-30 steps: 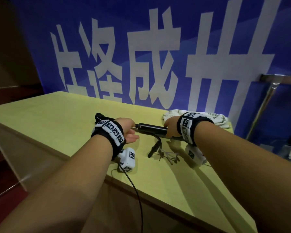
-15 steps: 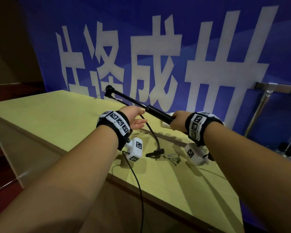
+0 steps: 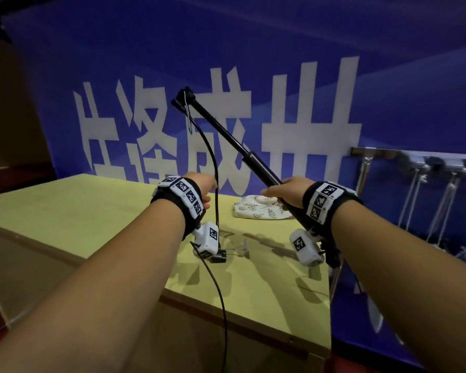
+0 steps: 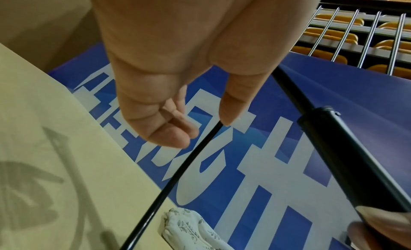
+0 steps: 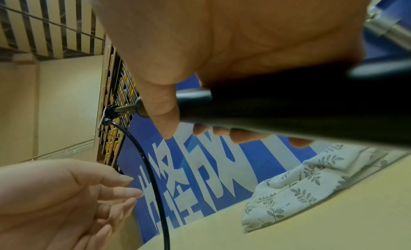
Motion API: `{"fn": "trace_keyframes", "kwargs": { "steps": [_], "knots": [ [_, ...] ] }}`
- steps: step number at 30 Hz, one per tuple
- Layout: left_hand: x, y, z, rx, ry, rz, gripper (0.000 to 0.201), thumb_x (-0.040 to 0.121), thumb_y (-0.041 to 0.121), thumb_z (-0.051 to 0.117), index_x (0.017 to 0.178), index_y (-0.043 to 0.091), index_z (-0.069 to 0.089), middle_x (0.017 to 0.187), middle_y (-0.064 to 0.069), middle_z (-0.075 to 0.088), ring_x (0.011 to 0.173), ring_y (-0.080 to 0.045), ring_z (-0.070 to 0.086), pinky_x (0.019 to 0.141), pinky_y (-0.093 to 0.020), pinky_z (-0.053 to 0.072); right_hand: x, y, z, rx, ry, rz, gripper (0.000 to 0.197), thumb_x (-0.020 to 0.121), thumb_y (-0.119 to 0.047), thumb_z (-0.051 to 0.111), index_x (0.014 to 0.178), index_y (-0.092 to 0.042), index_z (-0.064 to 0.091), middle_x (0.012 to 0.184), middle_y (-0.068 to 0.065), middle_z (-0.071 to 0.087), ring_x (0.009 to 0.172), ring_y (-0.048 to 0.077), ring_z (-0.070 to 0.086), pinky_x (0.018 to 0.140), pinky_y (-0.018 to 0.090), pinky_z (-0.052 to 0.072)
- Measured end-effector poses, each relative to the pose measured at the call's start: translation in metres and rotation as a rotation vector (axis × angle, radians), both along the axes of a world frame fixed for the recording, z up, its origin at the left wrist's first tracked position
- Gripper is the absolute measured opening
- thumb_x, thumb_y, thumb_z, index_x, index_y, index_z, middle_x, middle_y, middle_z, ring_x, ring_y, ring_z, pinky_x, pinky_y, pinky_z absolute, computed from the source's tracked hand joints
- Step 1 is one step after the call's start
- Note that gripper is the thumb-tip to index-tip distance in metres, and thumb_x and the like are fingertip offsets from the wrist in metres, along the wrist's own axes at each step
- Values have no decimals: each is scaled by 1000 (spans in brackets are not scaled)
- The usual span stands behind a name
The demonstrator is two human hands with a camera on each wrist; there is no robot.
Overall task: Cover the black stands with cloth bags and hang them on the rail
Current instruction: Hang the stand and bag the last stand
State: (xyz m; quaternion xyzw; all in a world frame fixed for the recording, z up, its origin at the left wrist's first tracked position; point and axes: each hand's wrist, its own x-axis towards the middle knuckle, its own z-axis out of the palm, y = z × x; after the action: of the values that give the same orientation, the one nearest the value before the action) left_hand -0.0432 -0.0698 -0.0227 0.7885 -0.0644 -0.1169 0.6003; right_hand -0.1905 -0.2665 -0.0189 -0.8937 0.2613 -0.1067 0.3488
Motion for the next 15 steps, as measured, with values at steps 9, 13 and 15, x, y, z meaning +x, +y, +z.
{"fn": "trace_keyframes", "kwargs": {
  "steps": [9, 13, 15],
  "knots": [
    [-44, -28, 21, -43, -149, -186, 18, 100, 23, 65, 118, 26, 65, 88, -3, 59, 61, -16, 52, 56, -29, 53, -51, -9, 22, 24, -82, -50, 45, 92, -54, 76, 105, -11, 72, 82, 5, 67, 66, 21, 61, 61, 29, 48],
    [-60, -41, 34, -100, -208, -269, 22, 100, 27, 68, 120, 19, 66, 81, -3, 57, 62, -17, 54, 54, -29, 51, -68, -15, 24, 89, -168, -75, 41, 90, -49, 79, 104, -10, 74, 88, 7, 73, 73, 21, 67, 64, 29, 51],
    [-69, -47, 39, -111, -222, -290, 23, 100, 28, 68, 120, 18, 64, 89, -4, 61, 68, -19, 58, 56, -29, 54, -74, -17, 23, 147, -215, -75, 36, 90, -43, 80, 105, -10, 74, 93, 8, 75, 76, 20, 71, 64, 29, 53]
  ]
}}
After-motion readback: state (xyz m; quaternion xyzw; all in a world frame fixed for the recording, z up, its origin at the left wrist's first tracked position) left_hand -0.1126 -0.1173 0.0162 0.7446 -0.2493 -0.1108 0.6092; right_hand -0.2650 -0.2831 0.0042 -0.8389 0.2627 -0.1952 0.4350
